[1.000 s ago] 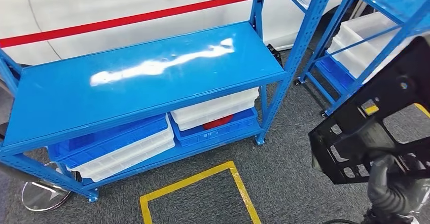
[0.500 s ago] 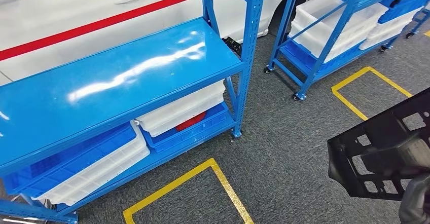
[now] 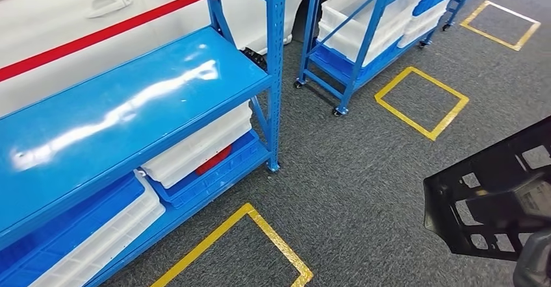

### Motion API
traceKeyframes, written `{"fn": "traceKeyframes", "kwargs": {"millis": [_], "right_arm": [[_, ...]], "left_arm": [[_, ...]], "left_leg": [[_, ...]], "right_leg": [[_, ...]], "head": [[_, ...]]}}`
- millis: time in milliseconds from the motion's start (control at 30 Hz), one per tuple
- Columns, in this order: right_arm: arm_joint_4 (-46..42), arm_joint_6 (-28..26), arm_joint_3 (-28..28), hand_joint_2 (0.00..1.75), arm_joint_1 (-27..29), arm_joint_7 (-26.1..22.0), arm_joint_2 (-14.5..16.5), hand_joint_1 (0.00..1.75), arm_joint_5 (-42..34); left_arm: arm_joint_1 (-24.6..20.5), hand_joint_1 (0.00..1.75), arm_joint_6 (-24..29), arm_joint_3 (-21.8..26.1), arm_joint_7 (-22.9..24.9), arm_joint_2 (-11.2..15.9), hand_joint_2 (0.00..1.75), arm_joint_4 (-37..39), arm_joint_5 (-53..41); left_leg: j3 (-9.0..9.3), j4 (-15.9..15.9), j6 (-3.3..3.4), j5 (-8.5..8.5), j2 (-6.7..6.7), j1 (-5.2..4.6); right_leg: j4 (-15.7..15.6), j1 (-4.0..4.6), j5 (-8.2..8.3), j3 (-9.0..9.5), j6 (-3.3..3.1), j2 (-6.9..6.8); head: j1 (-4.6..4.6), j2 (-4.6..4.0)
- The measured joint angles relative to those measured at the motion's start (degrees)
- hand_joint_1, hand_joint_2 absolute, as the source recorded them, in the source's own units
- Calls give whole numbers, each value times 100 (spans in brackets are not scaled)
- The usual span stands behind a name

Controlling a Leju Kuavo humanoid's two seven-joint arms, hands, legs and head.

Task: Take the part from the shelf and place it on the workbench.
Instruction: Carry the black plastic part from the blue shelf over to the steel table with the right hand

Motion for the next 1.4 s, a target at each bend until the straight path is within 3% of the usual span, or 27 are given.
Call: {"fn": "traceKeyframes", "kwargs": {"millis": [67,133,167,233,267,333,400,467,500,567,633,700,767,833,900,967,1000,1033,1067,1133,1167,1200,1267,1333,1400], "right_arm": [[-123,2,-1,175,52,0,57,175,10],[-231,41,-2,175,76,0,115,175,9],[-277,68,-3,175,91,0,141,175,6],[-358,141,-16,175,118,-1,195,175,0],[-398,184,-28,175,126,-1,225,175,-2],[-477,284,-52,175,120,-2,290,175,4],[-531,366,-59,175,109,-2,350,175,19],[-549,417,-61,175,106,-2,403,175,28],[-555,436,-62,175,108,-2,427,175,30],[-581,457,-63,175,108,-2,468,175,39],[-626,417,-60,175,105,-2,498,175,94],[-677,321,-54,175,122,-1,516,175,179],[-735,226,-51,175,150,-1,536,175,235],[-783,141,-49,175,161,0,552,175,254],[-804,80,-43,175,154,3,556,175,262],[-805,44,-34,175,150,4,560,175,268],[-806,30,-32,175,153,4,563,175,273],[-807,15,-31,175,156,4,565,175,277],[-809,4,-31,175,157,4,565,175,282],[-818,-9,-27,175,155,7,566,175,298],[-823,-14,-19,175,156,9,566,175,310],[-826,-21,-11,175,160,10,566,175,326],[-831,-37,1,175,171,10,566,175,359],[-835,-70,19,175,175,11,572,175,401],[-837,-116,65,175,173,13,578,175,443]], "left_arm": [[-11,0,-16,-9,157,0,175,0,-41],[-21,0,-26,-20,288,5,175,0,-86],[-31,0,-27,-26,331,9,175,0,-106],[-58,0,-31,-44,364,11,175,0,-142],[-72,0,-34,-52,349,13,175,0,-153],[-76,0,-50,-59,238,19,175,0,-168],[-60,0,-71,-60,89,22,175,0,-172],[-40,0,-92,-60,-35,22,175,0,-172],[-33,0,-104,-60,-87,23,175,0,-173],[-28,0,-133,-60,-174,26,175,0,-178],[-13,0,-156,-60,-219,28,175,7,-185],[-14,0,-168,-60,-203,29,175,15,-192],[-32,0,-172,-62,-138,22,175,15,-197],[-23,0,-173,-65,-61,16,175,16,-207],[2,0,-174,-66,13,19,175,19,-223],[31,0,-177,-69,69,22,175,21,-234],[39,0,-177,-72,84,22,175,21,-236],[40,0,-178,-74,92,21,175,22,-238],[36,0,-178,-79,97,21,175,22,-239],[22,0,-184,-97,92,20,175,22,-242],[16,0,-189,-105,81,21,175,22,-244],[11,0,-195,-112,64,21,175,22,-246],[-4,0,-214,-122,24,20,175,22,-249],[-18,0,-234,-140,-11,24,175,22,-250],[-11,0,-243,-155,-31,31,175,22,-250]], "left_leg": [[14,37,-43,-44,144,4],[20,81,-105,-99,255,-21],[26,90,-134,-118,302,-36],[50,82,-189,-134,391,-45],[56,104,-218,-169,373,-34],[-56,400,-264,-405,139,1],[-373,1123,-294,-808,-144,35],[-660,1741,-320,-1004,-222,49],[-680,1761,-326,-928,-234,53],[-441,1172,-320,-491,-332,70],[-170,456,-298,-157,-649,101],[-107,217,-259,-105,-818,100],[-107,193,-182,-72,-682,89],[-109,143,-82,-13,-515,95],[-132,117,-24,19,-338,72],[-154,120,-11,22,-158,30],[-160,121,-9,21,-69,12],[-160,121,-7,18,15,-3],[-154,121,-5,14,91,-18],[-133,123,-16,0,219,-49],[-124,125,-32,-8,270,-62],[-116,126,-51,-15,323,-72],[-103,121,-96,-26,416,-83],[-151,266,-148,-154,229,-68],[-391,838,-194,-506,-113,-27]], "right_leg": [[-722,-16,309,432,14,-162],[-1294,12,457,741,-57,-336],[-1380,35,447,774,-105,-367],[-1387,58,460,751,-197,-256],[-1405,52,475,742,-236,-204],[-1442,21,515,725,-311,-95],[-1448,13,536,702,-349,20],[-1443,18,546,688,-358,167],[-1439,18,550,689,-355,250],[-1426,9,555,701,-333,421],[-1393,14,567,678,-276,575],[-1387,13,610,619,-184,715],[-1407,-10,658,571,-93,807],[-1222,6,534,462,-51,555],[-613,29,170,188,-37,171],[62,24,-132,-84,-29,41],[174,24,-146,-99,-35,23],[55,30,-56,6,-51,4],[-278,45,102,226,-83,-47],[-1094,114,340,716,-181,-301],[-1351,152,388,855,-228,-393],[-1464,181,389,902,-260,-438],[-1499,181,424,884,-306,-315],[-1562,140,483,886,-356,-195],[-1599,111,526,876,-395,-77]], "head": [[1,0],[0,0],[-1,0],[-1,0],[-1,0],[-2,0],[-3,0],[-3,0],[-3,0],[-3,0],[-2,0],[-2,0],[-2,0],[-1,0],[-1,0],[-1,0],[-1,0],[-1,0],[-1,0],[-1,0],[-1,0],[-1,0],[-1,0],[-3,0],[-5,0]]}}
